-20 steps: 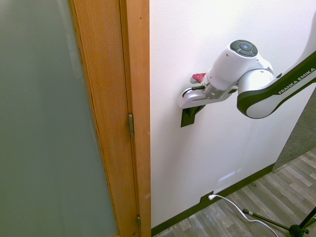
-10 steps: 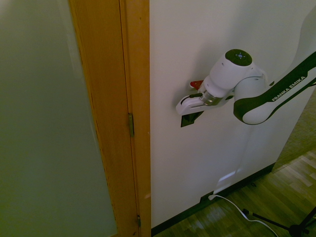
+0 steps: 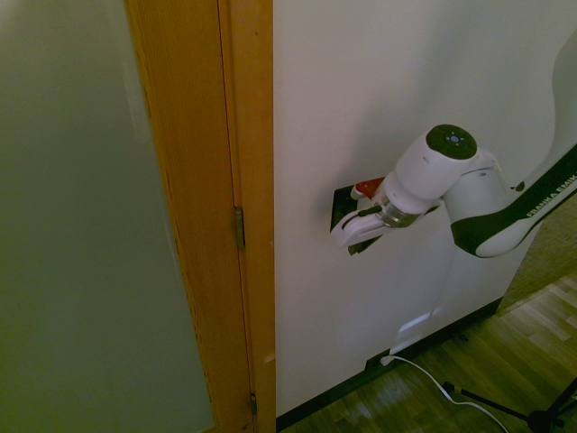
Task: Turn off the light
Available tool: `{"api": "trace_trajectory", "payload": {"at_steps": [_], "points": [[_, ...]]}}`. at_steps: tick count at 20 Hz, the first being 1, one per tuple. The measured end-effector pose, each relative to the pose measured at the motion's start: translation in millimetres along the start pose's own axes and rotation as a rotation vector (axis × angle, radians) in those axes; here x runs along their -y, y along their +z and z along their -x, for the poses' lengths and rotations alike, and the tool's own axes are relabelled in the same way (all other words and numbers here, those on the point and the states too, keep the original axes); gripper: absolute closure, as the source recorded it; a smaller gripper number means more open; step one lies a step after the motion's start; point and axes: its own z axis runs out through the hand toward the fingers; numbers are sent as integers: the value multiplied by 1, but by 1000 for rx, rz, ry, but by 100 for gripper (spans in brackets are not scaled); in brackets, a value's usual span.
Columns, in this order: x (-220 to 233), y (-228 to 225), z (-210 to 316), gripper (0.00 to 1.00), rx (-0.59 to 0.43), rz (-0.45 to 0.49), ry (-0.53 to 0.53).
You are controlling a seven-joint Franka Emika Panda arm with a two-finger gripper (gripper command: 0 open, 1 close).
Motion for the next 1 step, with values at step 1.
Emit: {"api": "trace_trajectory", "payload": {"at_steps": [1], "points": [[-3,-3,6,0,-6,-8,-2]]}}
